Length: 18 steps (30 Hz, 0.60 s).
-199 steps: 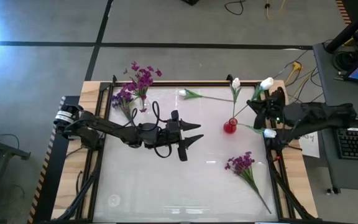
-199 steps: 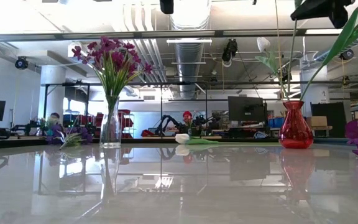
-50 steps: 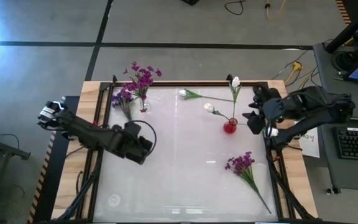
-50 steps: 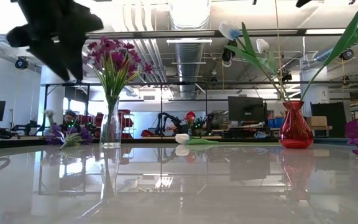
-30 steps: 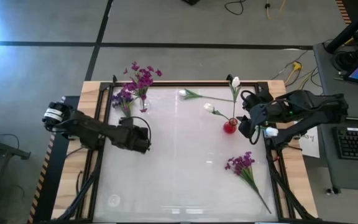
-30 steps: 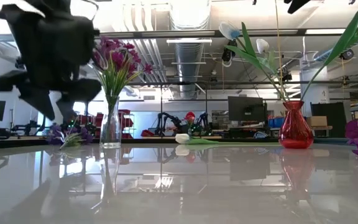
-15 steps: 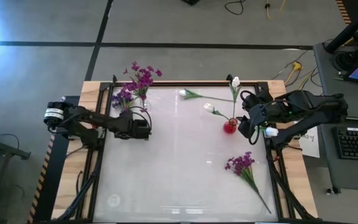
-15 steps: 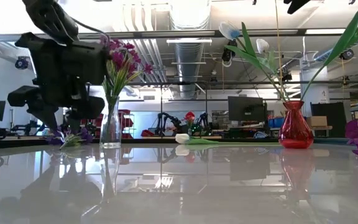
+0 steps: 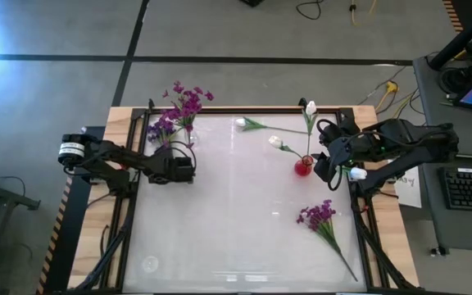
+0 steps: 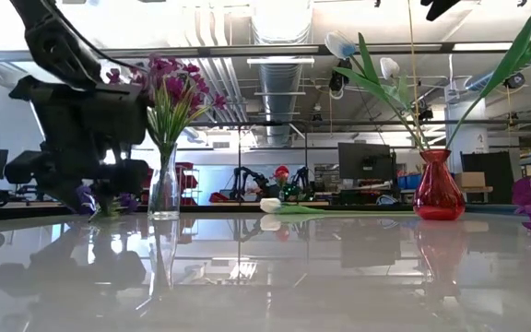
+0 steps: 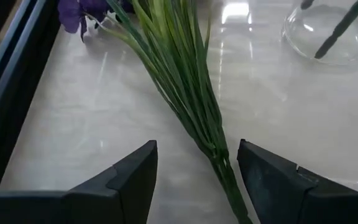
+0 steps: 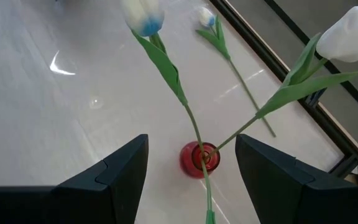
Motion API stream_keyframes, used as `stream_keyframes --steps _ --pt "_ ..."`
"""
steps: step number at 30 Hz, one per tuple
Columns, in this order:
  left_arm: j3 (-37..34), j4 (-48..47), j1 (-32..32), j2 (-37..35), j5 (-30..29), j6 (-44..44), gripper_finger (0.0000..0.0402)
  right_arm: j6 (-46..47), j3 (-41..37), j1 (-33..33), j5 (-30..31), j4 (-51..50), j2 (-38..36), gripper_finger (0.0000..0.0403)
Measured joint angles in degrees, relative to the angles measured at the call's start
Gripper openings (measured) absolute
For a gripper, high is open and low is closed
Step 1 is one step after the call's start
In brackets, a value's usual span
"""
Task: Sort flowers into vase by color
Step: Put the violet flower into the transparent vase
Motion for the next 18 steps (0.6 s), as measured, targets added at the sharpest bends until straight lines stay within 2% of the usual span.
stream_keyframes --steps 4,7,18 --pt "-1.42 1.57 0.0 0.0 -1.06 -0.17 0.0207 0.0 0.0 0.0 0.0 0.01 0.0 0.0233" --pt "-2.36 2.19 0.0 0.0 -1.08 -1.41 0.019 0.0 0.0 0.0 0.0 0.01 0.0 0.0233" --pt "-2.65 2.27 -0.04 0.0 -0.64 -2.65 0.0068 0.0 0.0 0.0 0.02 0.03 0.0 0.0233"
